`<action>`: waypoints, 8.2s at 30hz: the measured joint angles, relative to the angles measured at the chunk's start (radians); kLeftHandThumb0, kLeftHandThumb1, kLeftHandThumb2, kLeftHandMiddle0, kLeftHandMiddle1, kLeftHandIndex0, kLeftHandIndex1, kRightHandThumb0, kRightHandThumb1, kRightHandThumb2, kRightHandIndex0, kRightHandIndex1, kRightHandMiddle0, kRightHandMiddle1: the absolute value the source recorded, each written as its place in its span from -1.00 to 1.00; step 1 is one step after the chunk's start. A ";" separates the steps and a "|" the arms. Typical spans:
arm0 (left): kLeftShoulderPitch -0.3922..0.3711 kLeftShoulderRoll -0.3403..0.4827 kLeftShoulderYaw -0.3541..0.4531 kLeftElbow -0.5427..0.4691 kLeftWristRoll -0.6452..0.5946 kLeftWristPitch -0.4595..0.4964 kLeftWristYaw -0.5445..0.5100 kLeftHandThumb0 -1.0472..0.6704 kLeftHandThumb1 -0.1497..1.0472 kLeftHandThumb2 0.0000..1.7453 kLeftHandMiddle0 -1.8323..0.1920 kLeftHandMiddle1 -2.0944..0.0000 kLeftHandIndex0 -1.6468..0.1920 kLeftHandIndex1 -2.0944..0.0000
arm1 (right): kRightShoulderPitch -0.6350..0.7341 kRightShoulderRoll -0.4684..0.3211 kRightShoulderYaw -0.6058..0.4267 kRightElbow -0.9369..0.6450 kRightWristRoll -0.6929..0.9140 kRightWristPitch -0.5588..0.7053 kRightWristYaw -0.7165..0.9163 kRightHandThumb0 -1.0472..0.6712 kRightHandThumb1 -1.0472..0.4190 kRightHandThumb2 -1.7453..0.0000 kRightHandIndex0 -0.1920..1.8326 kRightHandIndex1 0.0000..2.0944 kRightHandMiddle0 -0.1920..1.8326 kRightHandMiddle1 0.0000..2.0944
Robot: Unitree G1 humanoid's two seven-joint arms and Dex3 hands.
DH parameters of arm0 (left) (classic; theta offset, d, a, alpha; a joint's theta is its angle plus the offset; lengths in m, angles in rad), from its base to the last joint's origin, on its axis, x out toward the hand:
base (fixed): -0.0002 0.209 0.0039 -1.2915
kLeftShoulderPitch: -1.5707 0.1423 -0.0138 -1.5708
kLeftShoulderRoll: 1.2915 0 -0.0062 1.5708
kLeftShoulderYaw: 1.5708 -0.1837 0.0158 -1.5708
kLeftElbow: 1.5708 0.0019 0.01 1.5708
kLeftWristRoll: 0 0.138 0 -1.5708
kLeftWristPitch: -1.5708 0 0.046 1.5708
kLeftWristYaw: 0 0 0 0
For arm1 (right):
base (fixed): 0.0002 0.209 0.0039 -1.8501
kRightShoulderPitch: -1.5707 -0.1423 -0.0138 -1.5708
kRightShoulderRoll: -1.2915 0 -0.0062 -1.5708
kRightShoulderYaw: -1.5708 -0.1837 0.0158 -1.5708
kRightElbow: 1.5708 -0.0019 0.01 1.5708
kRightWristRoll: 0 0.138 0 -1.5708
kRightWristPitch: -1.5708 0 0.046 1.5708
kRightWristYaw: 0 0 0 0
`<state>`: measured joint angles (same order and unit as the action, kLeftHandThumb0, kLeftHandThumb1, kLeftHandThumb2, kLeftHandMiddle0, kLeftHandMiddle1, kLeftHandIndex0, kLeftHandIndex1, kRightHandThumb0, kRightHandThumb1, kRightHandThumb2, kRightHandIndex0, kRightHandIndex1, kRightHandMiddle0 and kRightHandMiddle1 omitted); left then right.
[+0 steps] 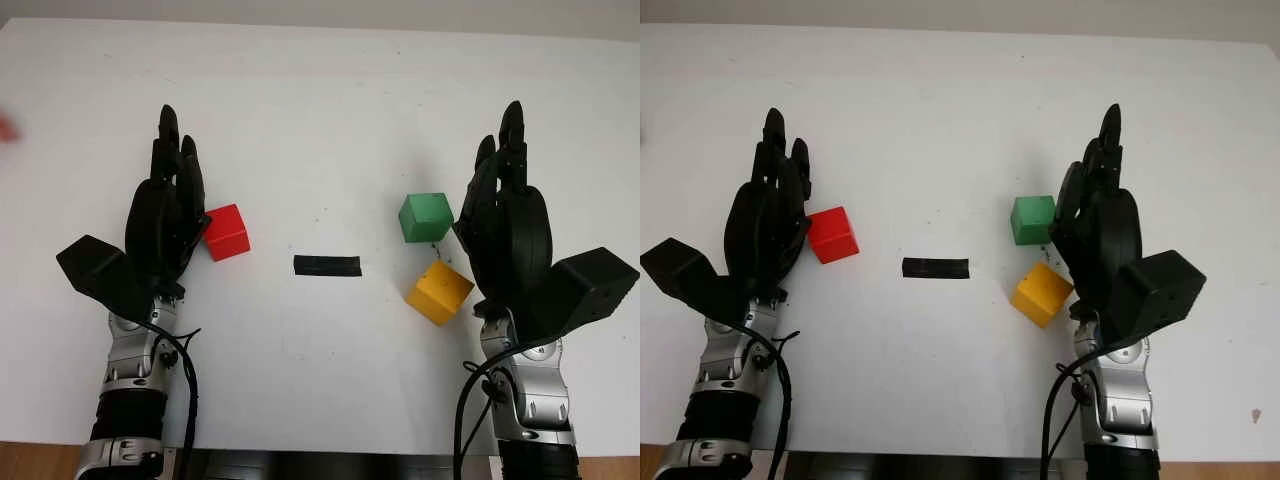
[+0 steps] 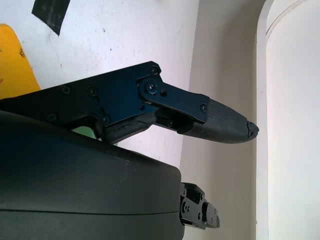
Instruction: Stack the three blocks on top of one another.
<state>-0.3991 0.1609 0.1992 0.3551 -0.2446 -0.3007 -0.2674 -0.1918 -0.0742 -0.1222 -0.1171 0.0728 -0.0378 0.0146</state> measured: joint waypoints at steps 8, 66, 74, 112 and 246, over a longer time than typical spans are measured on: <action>0.000 0.000 0.000 0.000 -0.002 0.000 0.000 -0.60 1.00 -0.22 1.00 0.99 1.00 1.00 | 0.000 0.000 0.001 0.000 0.000 0.000 0.000 -0.64 -1.00 0.15 -1.00 -1.00 -1.00 -1.00; 0.169 0.429 -0.188 -0.715 0.999 0.494 -0.046 -0.87 1.00 -0.90 0.90 0.95 0.48 0.94 | 0.017 0.007 0.000 -0.046 0.000 0.020 -0.009 -0.63 -1.00 0.19 -1.00 -1.00 -1.00 -1.00; 0.169 0.425 -0.231 -0.713 1.093 0.530 -0.048 -0.82 0.96 -0.93 0.90 0.95 0.36 0.90 | 0.017 0.007 0.000 -0.046 0.000 0.018 -0.012 -0.62 -1.00 0.18 -1.00 -1.00 -1.00 -1.00; 0.170 0.392 -0.273 -0.636 1.176 0.457 0.167 -0.13 0.88 -0.94 0.53 0.93 0.12 0.38 | 0.017 0.000 -0.007 -0.046 0.006 0.019 -0.010 -0.61 -1.00 0.16 -1.00 -1.00 -1.00 -1.00; -0.147 0.141 -0.146 -0.164 0.225 0.027 0.012 -0.66 1.00 -0.26 0.97 0.96 0.95 0.98 | 0.012 0.016 -0.006 -0.052 -0.034 0.003 -0.050 -0.64 -1.00 0.25 -1.00 -1.00 -1.00 -1.00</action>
<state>-0.5465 0.3019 0.0530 0.1915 -0.0196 -0.2740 -0.2556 -0.1801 -0.0581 -0.1278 -0.1687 0.0385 -0.0348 -0.0356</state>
